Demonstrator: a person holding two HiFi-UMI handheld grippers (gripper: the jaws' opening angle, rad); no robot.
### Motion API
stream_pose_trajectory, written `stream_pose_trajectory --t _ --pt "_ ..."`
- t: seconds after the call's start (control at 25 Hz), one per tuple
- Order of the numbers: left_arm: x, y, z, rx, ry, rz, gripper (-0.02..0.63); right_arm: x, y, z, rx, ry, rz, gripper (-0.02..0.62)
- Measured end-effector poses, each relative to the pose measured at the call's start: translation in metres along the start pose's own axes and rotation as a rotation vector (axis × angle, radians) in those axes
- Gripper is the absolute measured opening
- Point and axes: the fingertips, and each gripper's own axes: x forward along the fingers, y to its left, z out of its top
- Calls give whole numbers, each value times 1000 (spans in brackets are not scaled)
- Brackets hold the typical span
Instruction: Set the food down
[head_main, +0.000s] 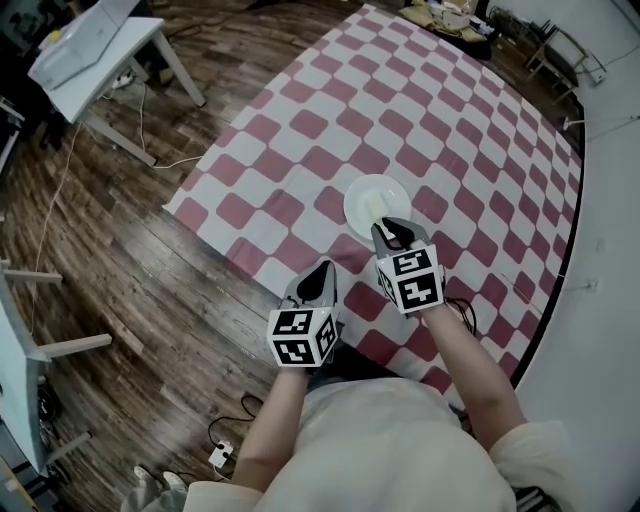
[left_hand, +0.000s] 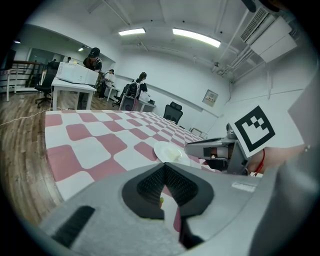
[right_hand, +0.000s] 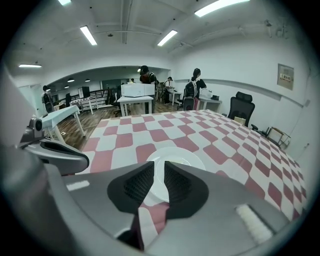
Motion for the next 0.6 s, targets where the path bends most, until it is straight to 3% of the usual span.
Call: stream_pose_trajectory --t 0.6 --pt "-18 -39 -8 17 -25 -3 6 -56 5 -5 17 -92 2 7"
